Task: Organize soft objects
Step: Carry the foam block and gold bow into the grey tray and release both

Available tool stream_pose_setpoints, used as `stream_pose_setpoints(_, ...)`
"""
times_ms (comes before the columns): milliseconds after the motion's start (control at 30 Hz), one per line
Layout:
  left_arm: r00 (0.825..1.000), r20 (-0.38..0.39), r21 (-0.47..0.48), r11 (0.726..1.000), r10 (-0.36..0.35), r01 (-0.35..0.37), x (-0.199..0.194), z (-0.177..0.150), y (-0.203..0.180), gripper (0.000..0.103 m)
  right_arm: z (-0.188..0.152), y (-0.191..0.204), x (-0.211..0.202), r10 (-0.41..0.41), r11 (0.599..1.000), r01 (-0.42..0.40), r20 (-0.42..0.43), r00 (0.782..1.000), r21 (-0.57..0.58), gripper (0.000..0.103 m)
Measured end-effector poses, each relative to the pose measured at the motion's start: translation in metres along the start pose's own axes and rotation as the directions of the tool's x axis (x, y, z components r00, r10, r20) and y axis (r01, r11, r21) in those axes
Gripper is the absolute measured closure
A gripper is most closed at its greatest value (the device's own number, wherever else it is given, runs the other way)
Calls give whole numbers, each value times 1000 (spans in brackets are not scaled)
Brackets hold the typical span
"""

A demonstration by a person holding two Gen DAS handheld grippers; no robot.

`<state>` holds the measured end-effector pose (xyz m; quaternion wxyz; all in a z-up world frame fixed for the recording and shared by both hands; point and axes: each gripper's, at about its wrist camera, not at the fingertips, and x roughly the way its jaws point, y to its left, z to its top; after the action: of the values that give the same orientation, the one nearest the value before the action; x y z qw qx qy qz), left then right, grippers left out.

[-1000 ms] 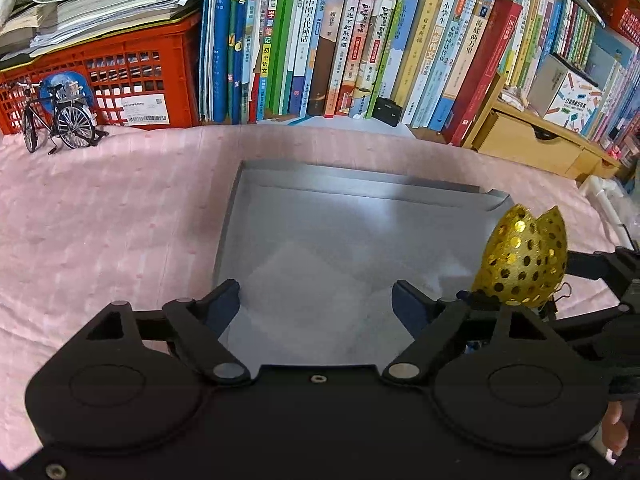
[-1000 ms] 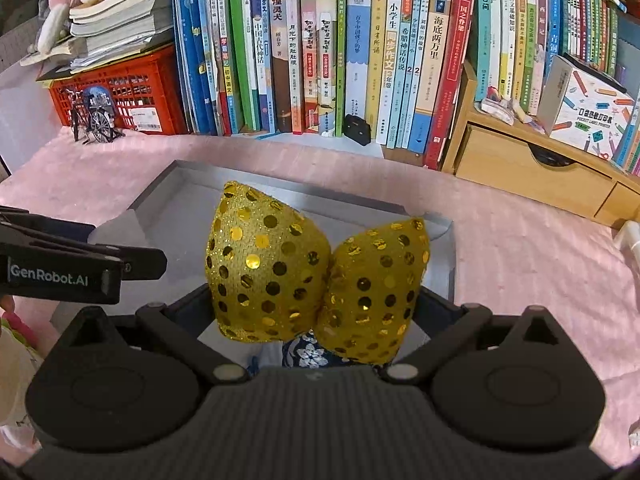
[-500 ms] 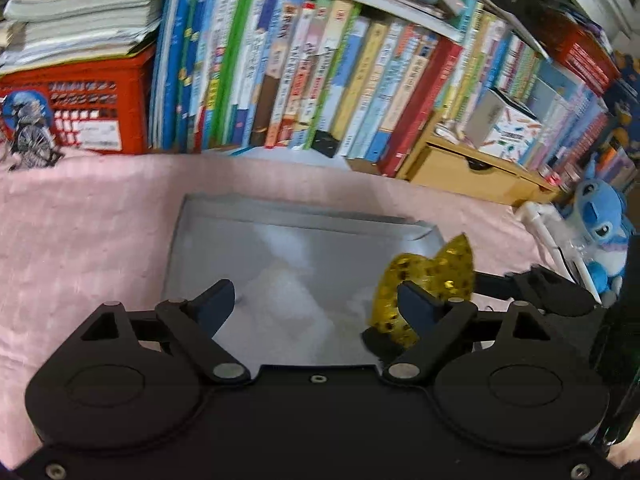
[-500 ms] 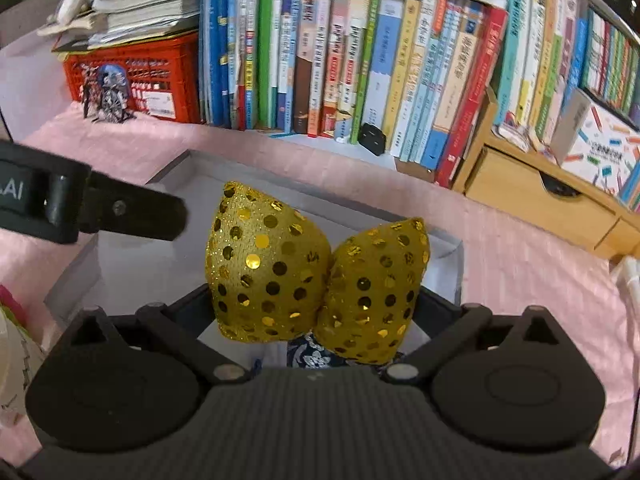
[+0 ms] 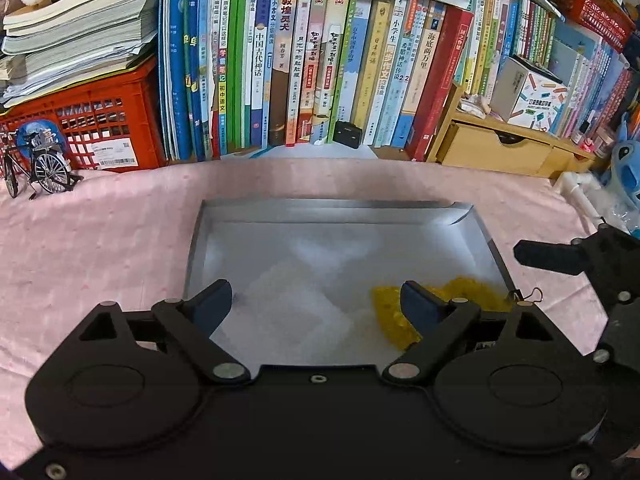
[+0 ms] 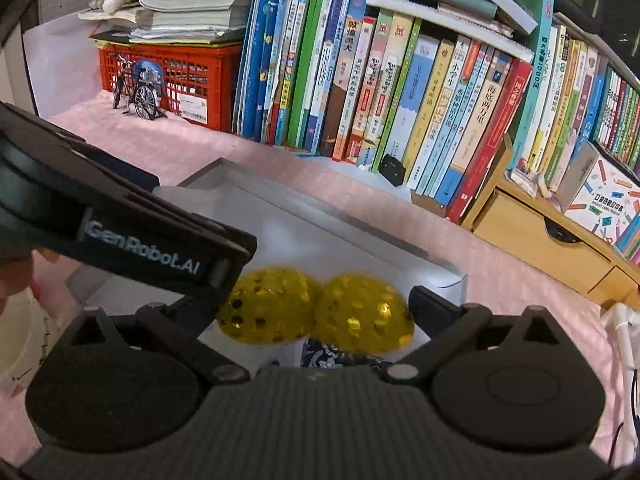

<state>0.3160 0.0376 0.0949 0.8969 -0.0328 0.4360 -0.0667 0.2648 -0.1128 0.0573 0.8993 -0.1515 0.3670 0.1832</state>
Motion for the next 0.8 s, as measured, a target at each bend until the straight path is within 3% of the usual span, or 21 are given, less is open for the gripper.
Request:
stream_pose_setpoints(367,998,6,-69,996,-55,56,-8,1,9,6,-3,-4,-10,-13,1000,13,10,1000,12,0)
stream_pose_setpoints(800,999,39,-23,999,-36,37,-35,-5,3,5,-8,-9,-27,-20,999,19,31,999,39,0)
